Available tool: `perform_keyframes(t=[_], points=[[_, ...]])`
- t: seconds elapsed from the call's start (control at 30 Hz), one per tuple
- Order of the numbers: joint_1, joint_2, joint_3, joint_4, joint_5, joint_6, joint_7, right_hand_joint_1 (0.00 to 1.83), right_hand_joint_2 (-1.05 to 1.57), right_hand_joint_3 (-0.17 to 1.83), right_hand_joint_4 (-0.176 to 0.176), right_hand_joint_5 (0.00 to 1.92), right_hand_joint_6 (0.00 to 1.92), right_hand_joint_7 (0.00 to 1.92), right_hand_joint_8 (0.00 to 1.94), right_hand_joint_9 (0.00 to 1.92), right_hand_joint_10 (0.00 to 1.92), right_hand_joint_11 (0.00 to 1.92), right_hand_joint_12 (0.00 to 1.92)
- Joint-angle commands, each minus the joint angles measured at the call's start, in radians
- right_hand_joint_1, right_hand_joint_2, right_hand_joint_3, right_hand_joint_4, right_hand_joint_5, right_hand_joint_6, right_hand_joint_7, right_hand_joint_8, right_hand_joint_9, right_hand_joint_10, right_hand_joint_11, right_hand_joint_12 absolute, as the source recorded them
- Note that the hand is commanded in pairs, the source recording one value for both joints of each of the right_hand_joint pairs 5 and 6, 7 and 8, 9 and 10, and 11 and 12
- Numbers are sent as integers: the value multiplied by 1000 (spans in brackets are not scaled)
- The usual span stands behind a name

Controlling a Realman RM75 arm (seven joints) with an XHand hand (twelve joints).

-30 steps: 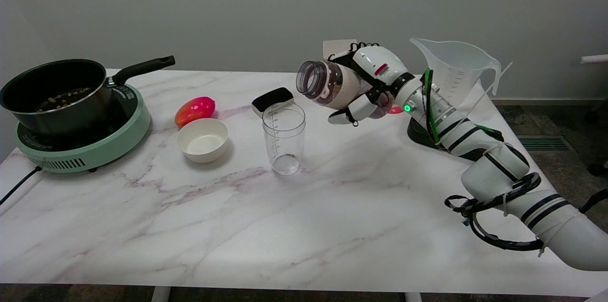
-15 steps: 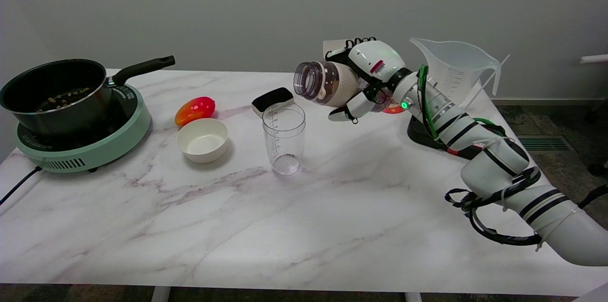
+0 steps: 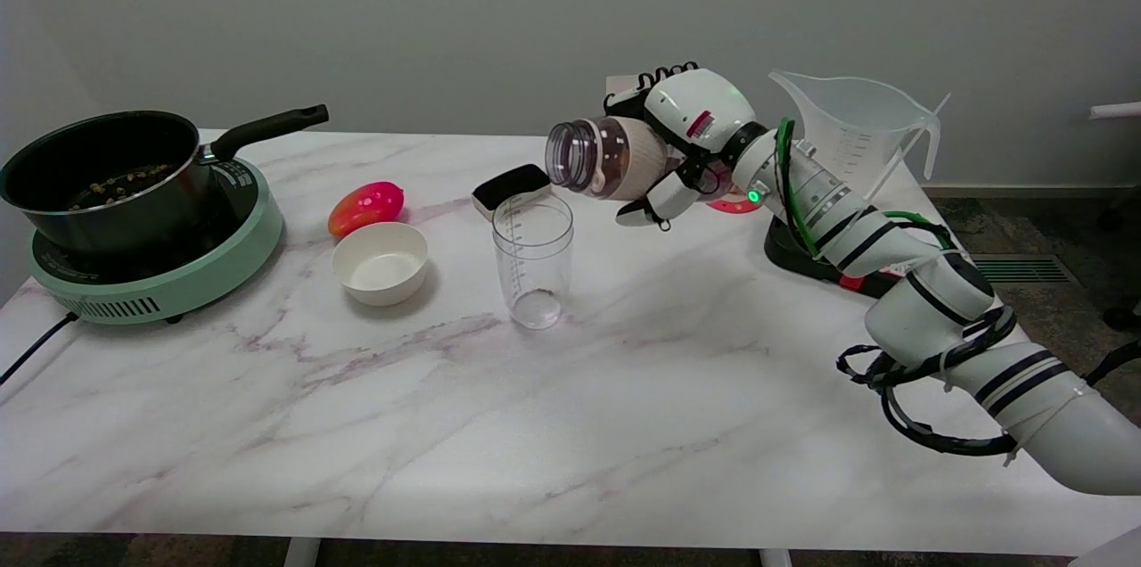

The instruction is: Pour the contents of the bottle into the measuring cup.

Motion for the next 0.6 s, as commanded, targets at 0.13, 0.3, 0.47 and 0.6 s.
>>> perform_keyframes(t=[0.13,0.3,0.47,0.6], points=[[4,2,-7,38,-111,-7,-2,1364,1371,597,0,1899,1899,1668,1668,1543,1543,1277,1277],[4,2,-7,48,-136,-8,4,1376,1337,632,0,1885,1885,1659,1659,1538,1538,1273,1273],[5,2,-7,53,-145,-8,1,1385,1319,646,0,1883,1883,1653,1653,1531,1531,1269,1269],[6,2,-9,59,-176,-7,6,1389,1309,654,0,1882,1882,1651,1651,1529,1529,1268,1268]])
